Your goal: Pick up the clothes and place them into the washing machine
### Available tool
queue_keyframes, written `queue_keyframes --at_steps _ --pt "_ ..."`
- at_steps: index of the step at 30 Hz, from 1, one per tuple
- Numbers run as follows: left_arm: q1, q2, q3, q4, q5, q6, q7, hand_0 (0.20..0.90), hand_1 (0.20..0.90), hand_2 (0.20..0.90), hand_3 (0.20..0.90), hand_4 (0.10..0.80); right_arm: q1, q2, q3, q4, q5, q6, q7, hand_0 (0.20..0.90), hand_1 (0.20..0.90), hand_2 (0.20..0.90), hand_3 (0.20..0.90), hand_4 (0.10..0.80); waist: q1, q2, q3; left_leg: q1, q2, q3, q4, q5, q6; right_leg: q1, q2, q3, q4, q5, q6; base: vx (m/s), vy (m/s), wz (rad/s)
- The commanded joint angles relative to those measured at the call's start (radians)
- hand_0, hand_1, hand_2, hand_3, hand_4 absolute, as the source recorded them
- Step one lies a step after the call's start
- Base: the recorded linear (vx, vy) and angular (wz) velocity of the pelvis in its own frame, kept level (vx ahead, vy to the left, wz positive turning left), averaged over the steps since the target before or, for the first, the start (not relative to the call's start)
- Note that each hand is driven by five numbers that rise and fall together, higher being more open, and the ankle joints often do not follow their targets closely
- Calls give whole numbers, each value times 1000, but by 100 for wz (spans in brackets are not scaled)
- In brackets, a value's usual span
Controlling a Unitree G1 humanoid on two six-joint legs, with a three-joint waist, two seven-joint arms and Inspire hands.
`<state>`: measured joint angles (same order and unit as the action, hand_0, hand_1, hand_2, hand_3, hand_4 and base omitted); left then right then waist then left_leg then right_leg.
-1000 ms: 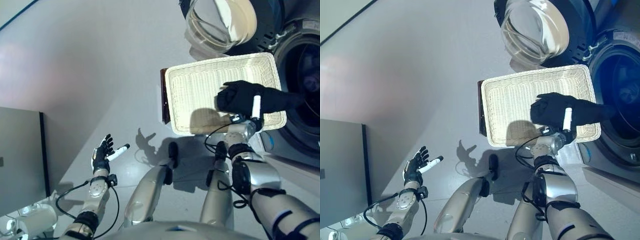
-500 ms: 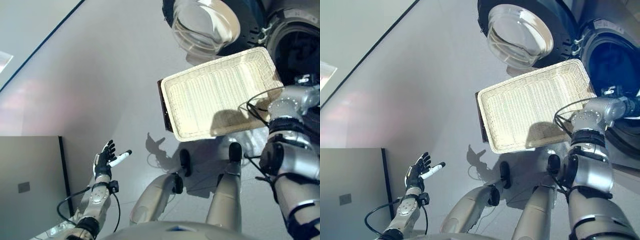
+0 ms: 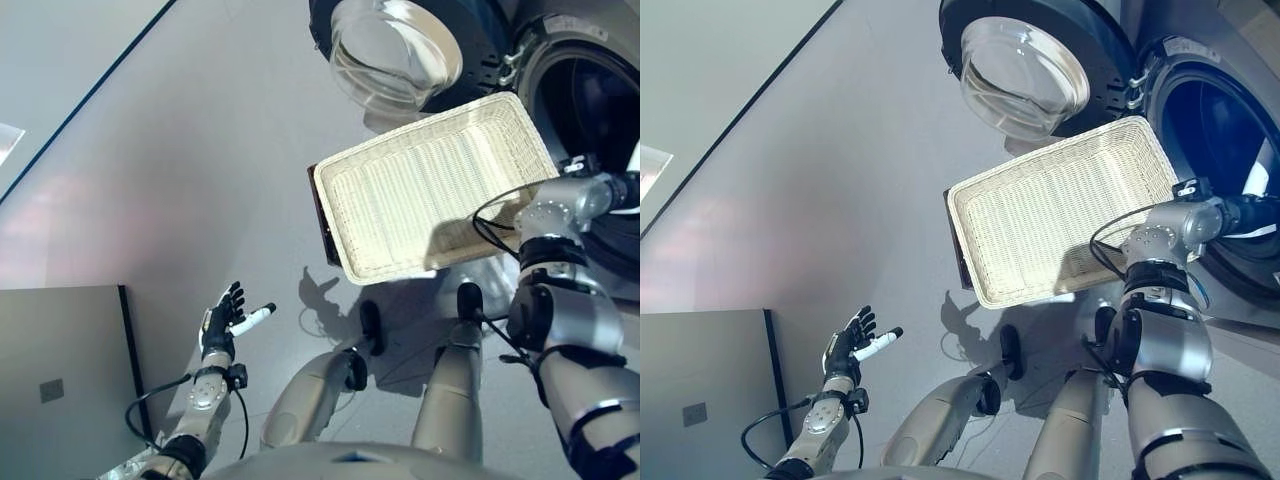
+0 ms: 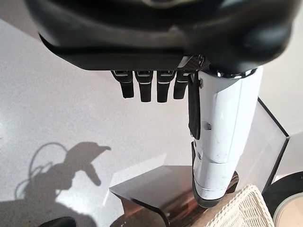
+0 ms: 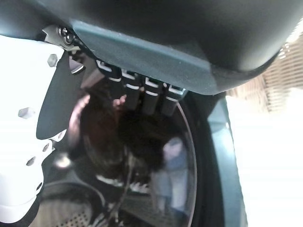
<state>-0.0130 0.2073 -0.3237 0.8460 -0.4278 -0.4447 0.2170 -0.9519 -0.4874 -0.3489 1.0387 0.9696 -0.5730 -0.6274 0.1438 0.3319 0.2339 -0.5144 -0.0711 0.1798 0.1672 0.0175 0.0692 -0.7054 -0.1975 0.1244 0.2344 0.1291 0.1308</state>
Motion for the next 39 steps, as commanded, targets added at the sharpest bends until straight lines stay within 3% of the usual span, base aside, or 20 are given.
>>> queue_keyframes --at_steps 1,14,18,22,23,32,39 --pt "25 23 73 21 -26 -57 36 900 900 900 900 800 43 -55 92 -61 -55 -86 53 900 900 900 900 800 11 37 -86 -105 12 -76 32 3 -98 41 62 -76 68 -140 -85 -15 2 3" --pt "31 26 99 34 -25 -58 29 900 900 900 900 800 83 -18 99 -46 -32 -73 89 900 900 900 900 800 11 15 -90 -112 15 -76 36 5 -98 36 63 -78 71 -137 -88 -7 2 2" --pt "27 38 113 44 0 -42 31 900 900 900 900 800 59 -79 199 152 -99 71 116 900 900 900 900 800 16 -5 -93 -116 20 -70 43 4 -99 33 64 -74 71 -132 -91 0 0 0" --pt "29 41 127 42 12 -29 22 900 900 900 900 800 37 -76 278 236 -121 145 171 900 900 900 900 800 16 -13 -84 -116 25 -69 43 5 -101 33 66 -76 69 -127 -93 0 0 0" --pt "32 49 137 42 22 -16 10 900 900 900 900 800 33 -76 333 293 -170 205 202 900 900 900 900 800 19 -21 -82 -116 28 -69 45 7 -102 36 70 -77 68 -125 -95 0 0 0" --pt "44 30 167 53 2 6 -48 900 900 900 900 800 159 84 525 242 -355 285 327 900 900 900 900 800 21 -62 -84 -94 41 -78 47 13 -102 73 82 -87 52 -117 -98 5 -14 -2" --pt "37 13 176 100 0 17 -62 900 900 900 900 800 262 136 524 157 -373 276 363 900 900 900 900 800 9 -109 -86 -49 49 -95 35 18 -106 136 87 -105 22 -113 -94 21 -48 6"
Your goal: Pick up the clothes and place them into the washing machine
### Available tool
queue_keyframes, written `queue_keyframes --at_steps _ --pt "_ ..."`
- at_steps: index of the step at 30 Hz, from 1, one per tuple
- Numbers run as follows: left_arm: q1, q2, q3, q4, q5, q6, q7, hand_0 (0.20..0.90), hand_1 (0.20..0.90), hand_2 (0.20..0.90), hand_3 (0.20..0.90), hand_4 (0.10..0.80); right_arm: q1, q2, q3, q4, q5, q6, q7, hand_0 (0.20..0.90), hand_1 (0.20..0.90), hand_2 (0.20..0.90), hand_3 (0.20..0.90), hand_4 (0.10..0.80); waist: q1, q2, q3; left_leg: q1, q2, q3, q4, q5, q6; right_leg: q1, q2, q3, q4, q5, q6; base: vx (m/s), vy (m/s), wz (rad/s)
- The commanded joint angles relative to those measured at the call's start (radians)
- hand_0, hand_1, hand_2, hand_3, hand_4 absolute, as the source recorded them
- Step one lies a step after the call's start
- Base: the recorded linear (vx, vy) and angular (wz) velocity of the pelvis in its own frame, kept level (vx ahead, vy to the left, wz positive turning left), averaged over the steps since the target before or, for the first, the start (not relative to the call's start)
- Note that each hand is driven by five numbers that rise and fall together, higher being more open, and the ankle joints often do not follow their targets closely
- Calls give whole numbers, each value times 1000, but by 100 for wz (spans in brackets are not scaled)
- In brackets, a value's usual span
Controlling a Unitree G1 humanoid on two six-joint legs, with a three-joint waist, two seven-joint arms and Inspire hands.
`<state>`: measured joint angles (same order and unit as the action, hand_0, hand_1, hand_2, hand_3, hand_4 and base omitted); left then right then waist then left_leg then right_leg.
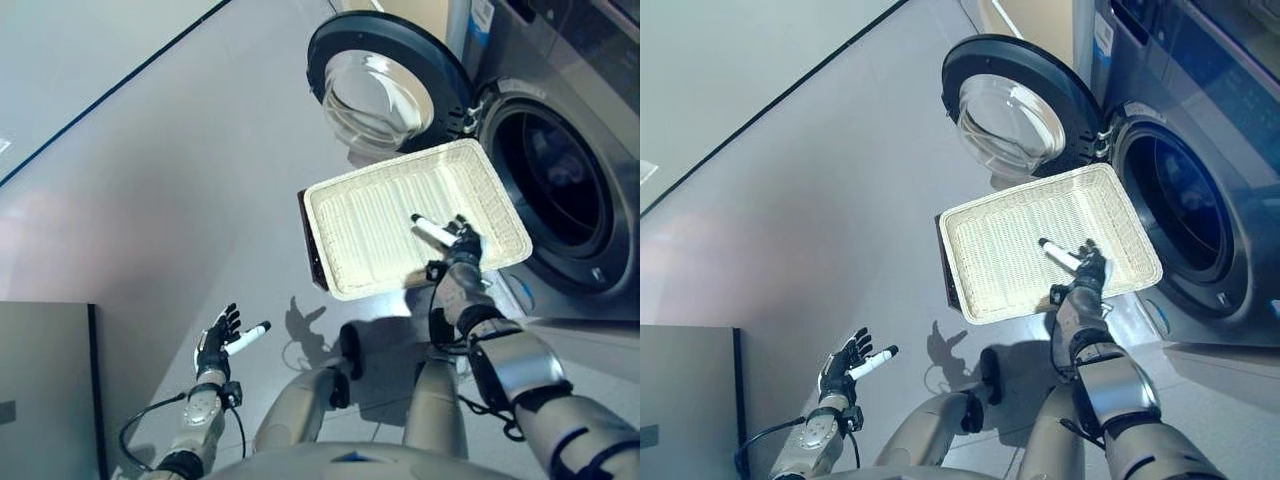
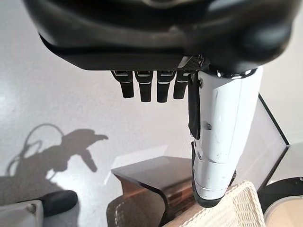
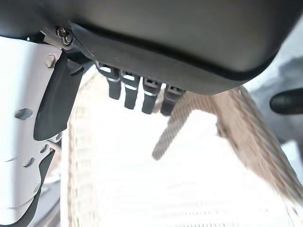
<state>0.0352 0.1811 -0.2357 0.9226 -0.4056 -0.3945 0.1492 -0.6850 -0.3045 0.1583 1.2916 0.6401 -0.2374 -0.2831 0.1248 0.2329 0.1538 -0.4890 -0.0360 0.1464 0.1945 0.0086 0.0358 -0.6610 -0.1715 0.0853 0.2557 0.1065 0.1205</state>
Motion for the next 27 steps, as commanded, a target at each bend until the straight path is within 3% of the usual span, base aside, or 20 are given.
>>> queue_keyframes --at_steps 1,6,7,12,18,27 --pt "-9 36 93 46 -10 -26 5 900 900 900 900 800 36 -48 -3 -95 -46 -56 27 900 900 900 900 800 26 -32 -10 -45 17 -69 -7 30 -76 128 62 -77 -19 -89 -81 55 -65 11" --pt "-9 34 106 116 11 -15 8 900 900 900 900 800 128 -46 -30 -100 -100 -49 24 900 900 900 900 800 15 -82 -27 32 24 -84 -42 39 -81 220 65 -98 -71 -78 -74 76 -75 5" --pt "-11 30 107 151 27 -2 7 900 900 900 900 800 183 -37 -29 -97 -145 -39 25 900 900 900 900 800 10 -109 -38 76 24 -90 -52 33 -82 275 64 -108 -92 -82 -69 79 -77 3" --pt "-5 21 97 258 77 35 -28 900 900 900 900 800 344 -25 -4 -123 -380 -4 -16 900 900 900 900 800 -23 -165 -80 183 32 -96 -107 42 -85 377 65 -127 -164 -66 -57 77 -76 5" --pt "11 15 103 358 185 68 -51 900 900 900 900 800 554 14 -55 -45 -496 22 10 900 900 900 900 800 -47 -204 -146 289 38 -87 -158 40 -85 479 66 -143 -217 -55 -44 71 -32 2" --pt "33 10 113 441 296 107 -89 900 900 900 900 800 747 63 -49 68 -684 65 11 900 900 900 900 800 -87 -230 -212 423 49 -75 -205 35 -83 595 75 -147 -227 -73 -36 47 -15 -1"
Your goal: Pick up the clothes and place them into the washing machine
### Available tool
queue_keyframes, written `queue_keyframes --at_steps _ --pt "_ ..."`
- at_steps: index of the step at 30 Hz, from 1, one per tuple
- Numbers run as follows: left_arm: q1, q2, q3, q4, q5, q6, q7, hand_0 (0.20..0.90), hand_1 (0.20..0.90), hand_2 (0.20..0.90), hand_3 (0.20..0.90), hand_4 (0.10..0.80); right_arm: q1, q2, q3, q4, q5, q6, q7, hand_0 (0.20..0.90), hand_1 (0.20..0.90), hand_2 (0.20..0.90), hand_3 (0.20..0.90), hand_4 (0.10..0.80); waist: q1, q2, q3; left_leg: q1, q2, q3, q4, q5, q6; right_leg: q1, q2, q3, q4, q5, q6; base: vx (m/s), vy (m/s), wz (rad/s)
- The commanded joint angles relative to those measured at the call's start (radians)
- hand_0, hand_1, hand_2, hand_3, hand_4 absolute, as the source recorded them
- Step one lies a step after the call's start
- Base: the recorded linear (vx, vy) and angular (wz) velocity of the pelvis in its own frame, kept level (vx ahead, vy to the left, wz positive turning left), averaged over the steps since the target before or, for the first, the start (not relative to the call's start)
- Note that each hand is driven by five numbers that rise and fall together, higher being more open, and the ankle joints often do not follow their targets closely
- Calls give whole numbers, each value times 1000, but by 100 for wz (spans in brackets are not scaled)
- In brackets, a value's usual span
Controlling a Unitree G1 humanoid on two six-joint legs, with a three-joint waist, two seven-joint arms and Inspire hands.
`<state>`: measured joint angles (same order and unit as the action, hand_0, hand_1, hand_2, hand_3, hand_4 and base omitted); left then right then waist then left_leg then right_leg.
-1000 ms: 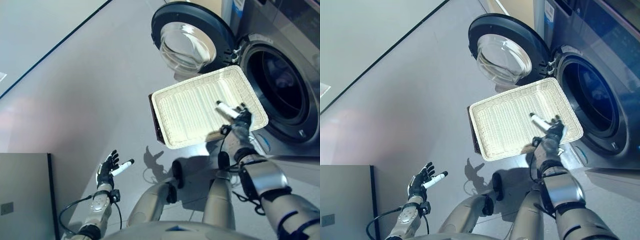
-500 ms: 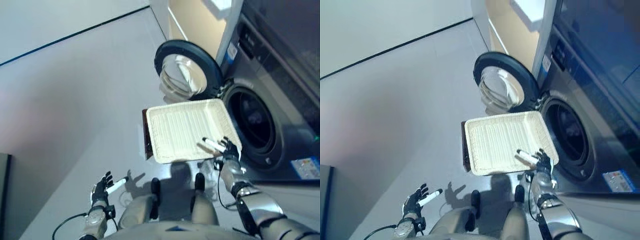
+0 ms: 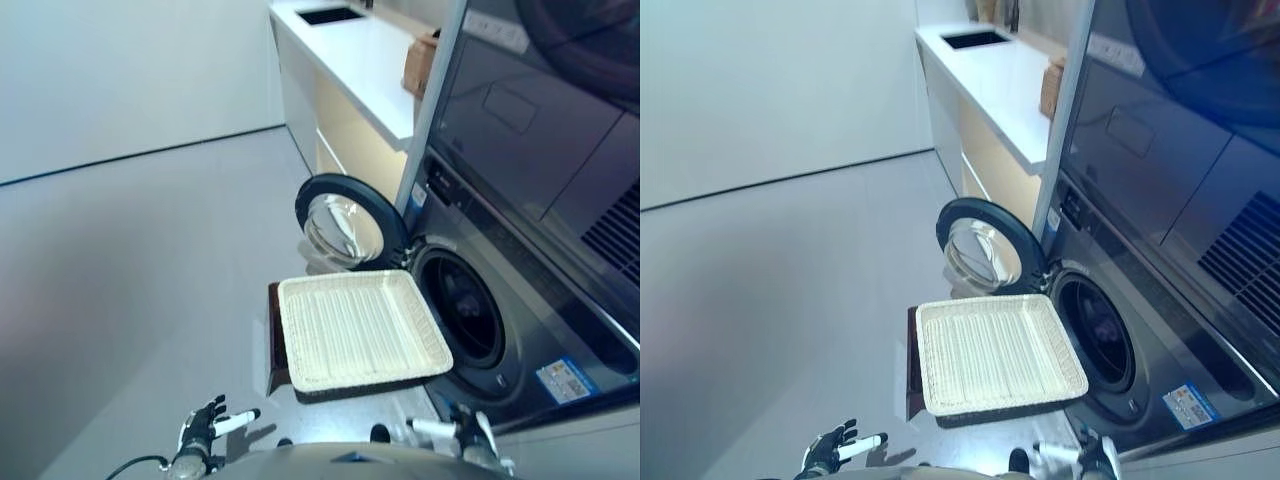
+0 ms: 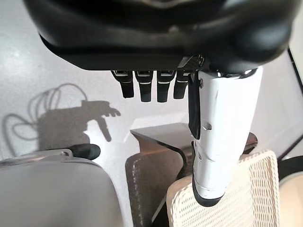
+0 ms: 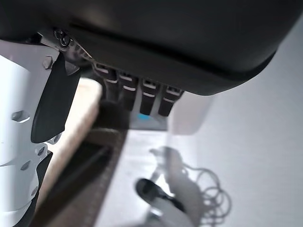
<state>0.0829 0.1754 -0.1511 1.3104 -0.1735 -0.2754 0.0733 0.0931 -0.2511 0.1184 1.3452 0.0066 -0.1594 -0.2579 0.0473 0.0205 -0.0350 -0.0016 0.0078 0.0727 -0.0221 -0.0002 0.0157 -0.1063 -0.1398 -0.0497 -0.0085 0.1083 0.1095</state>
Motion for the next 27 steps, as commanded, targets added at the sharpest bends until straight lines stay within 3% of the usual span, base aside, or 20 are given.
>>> queue_keyframes --at_steps 1,11,27 --pt "-17 15 25 64 78 -4 -17 900 900 900 900 800 -23 18 -17 19 -45 -13 -14 900 900 900 900 800 -15 -19 -32 -51 6 1 5 43 -62 50 43 -11 36 -78 -24 47 3 -7" --pt "-26 6 6 77 119 19 -34 900 900 900 900 800 3 27 -21 18 -59 -9 -15 900 900 900 900 800 -33 -25 -73 16 6 10 0 17 -52 100 50 3 40 -92 -20 39 -6 -3" --pt "-28 3 3 87 137 38 -23 900 900 900 900 800 -18 34 -17 29 -42 0 -20 900 900 900 900 800 -39 -20 -67 23 11 6 -8 14 -52 103 51 8 37 -97 -19 6 -1 -1"
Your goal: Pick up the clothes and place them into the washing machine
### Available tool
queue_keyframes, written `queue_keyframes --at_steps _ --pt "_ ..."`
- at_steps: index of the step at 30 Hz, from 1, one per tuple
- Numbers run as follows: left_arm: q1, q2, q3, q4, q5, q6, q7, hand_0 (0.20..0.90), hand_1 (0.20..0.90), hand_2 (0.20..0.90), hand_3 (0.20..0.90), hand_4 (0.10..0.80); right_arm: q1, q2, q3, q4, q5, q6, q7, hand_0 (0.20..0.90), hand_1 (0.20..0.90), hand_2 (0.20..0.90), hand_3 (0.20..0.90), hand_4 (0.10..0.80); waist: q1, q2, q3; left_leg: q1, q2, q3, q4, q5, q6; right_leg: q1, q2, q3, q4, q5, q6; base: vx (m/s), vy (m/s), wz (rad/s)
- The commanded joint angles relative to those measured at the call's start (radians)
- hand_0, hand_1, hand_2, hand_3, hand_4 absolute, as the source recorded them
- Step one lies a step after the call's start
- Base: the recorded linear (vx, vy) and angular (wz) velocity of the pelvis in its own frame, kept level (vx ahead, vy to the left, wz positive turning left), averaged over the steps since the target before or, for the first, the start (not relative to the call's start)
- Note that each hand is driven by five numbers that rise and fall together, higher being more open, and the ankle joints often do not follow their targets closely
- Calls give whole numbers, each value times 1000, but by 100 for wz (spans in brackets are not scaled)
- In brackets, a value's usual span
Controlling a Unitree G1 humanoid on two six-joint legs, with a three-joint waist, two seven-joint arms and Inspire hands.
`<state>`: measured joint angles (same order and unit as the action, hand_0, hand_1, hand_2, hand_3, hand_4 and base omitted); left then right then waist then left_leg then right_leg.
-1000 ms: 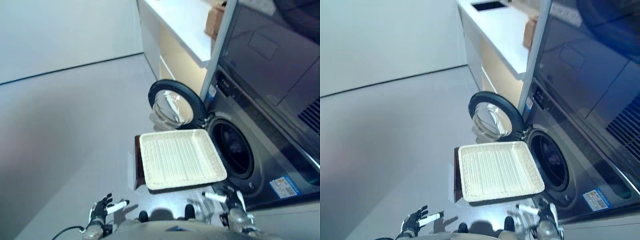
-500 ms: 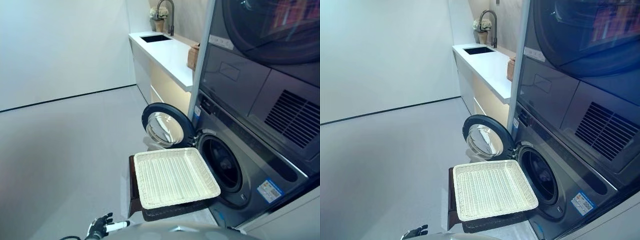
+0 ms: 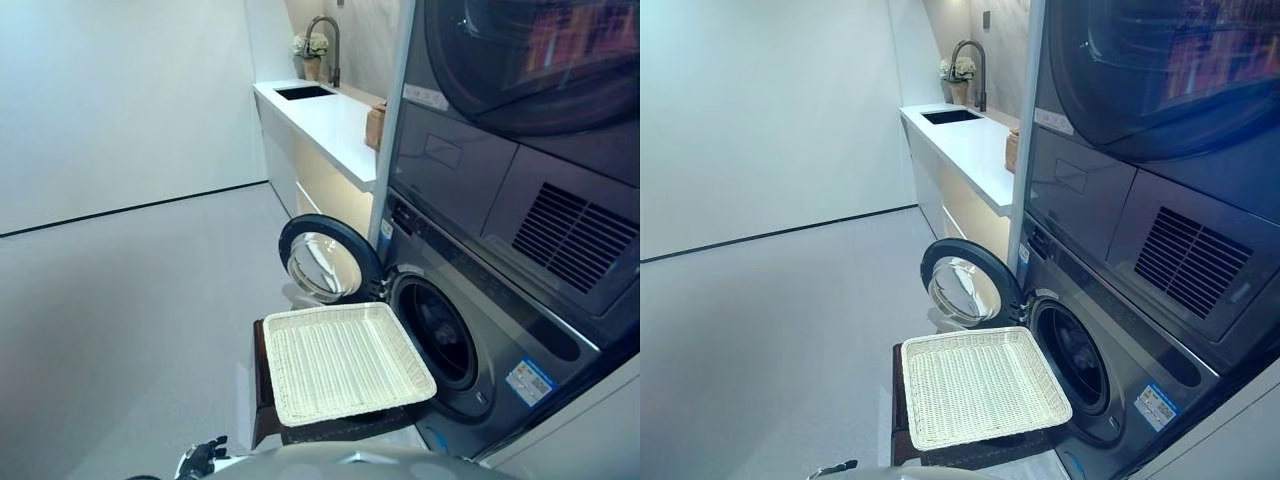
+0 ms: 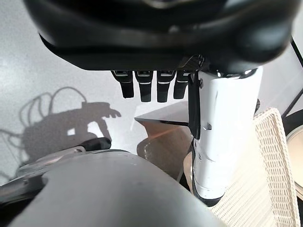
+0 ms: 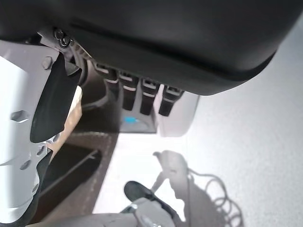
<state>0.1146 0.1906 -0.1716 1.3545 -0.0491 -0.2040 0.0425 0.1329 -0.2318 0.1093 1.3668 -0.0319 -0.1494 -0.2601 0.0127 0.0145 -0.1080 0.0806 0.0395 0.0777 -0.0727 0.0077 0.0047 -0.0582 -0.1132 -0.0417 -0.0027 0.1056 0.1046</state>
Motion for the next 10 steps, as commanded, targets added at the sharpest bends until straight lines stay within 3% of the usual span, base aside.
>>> queue_keyframes --at_steps 1,10 --pt "-60 -13 22 43 12 -33 7 900 900 900 900 800 -58 14 -8 7 -2 -10 -18 900 900 900 900 800 -5 -14 7 -62 -21 2 42 7 -41 52 24 0 32 -94 -14 0 0 0" --pt "-64 -14 22 46 6 -27 12 900 900 900 900 800 -64 13 -7 6 2 -10 -20 900 900 900 900 800 -6 -13 5 -67 -20 0 39 9 -43 47 22 0 28 -92 -13 0 0 0"
